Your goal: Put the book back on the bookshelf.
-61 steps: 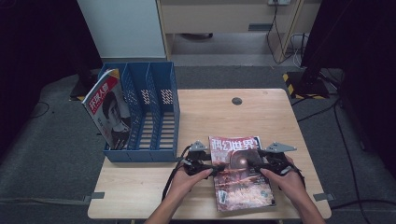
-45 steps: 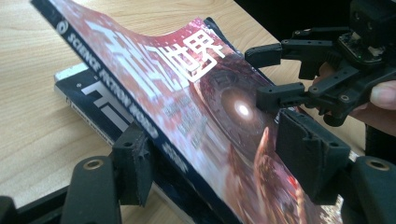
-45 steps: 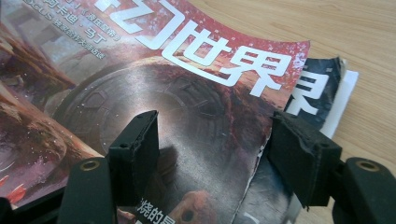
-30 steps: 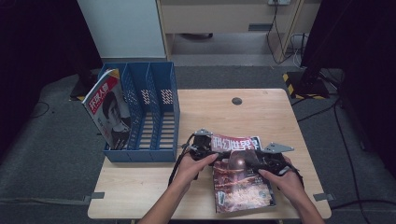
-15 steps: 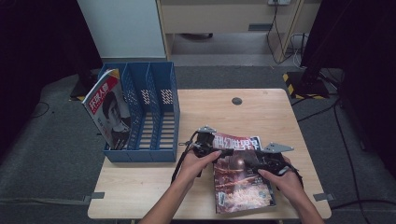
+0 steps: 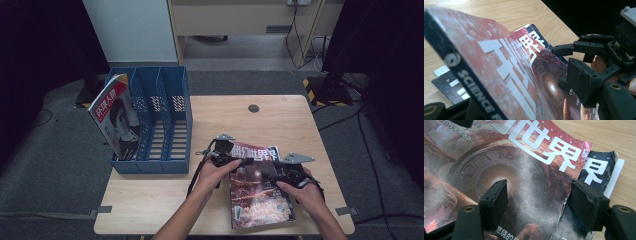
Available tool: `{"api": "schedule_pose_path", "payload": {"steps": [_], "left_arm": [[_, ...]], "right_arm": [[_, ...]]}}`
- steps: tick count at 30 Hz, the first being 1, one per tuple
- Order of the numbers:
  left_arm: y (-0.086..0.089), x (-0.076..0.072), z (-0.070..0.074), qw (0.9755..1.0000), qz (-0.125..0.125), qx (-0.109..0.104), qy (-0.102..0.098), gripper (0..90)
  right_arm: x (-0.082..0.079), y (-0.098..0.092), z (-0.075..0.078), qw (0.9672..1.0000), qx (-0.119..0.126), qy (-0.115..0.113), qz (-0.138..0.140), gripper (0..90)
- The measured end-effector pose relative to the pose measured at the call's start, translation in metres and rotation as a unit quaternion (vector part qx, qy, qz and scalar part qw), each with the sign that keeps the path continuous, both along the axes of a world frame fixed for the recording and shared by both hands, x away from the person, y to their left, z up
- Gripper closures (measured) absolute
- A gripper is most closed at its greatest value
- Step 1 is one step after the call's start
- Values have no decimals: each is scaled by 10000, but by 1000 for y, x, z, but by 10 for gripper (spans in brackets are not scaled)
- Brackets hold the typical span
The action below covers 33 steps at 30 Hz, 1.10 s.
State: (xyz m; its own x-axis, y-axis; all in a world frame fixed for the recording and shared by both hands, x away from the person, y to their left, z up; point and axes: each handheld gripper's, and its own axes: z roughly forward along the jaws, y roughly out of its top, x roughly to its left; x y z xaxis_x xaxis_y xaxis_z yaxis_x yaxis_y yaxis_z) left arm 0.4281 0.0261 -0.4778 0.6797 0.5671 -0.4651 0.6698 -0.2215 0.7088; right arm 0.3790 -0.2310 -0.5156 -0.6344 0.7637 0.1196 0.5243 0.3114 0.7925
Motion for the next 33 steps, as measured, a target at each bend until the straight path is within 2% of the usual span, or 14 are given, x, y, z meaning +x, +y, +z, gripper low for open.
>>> {"api": "schedule_pose_path", "payload": {"steps": [4,16,20,23,27,33], "left_arm": [[-2,1,-1,10000,66,-35,29,393],[-5,1,-2,9999,121,69,0,414],[-5,1,-1,9997,159,167,-93,481],[-5,0,0,9996,197,156,-92,523],[-3,1,2,9997,227,42,-87,592],[-1,0,6,9992,340,-196,-92,734]], "right_arm": [[0,0,0,10000,-15,-10,-1,310],[-1,1,0,10000,-27,-8,21,309],[-1,1,0,10000,-23,-1,13,303],[-1,2,0,10000,-9,13,10,292],[-1,2,1,10000,-8,38,18,286],[-1,0,2,9999,122,17,-27,272]]}}
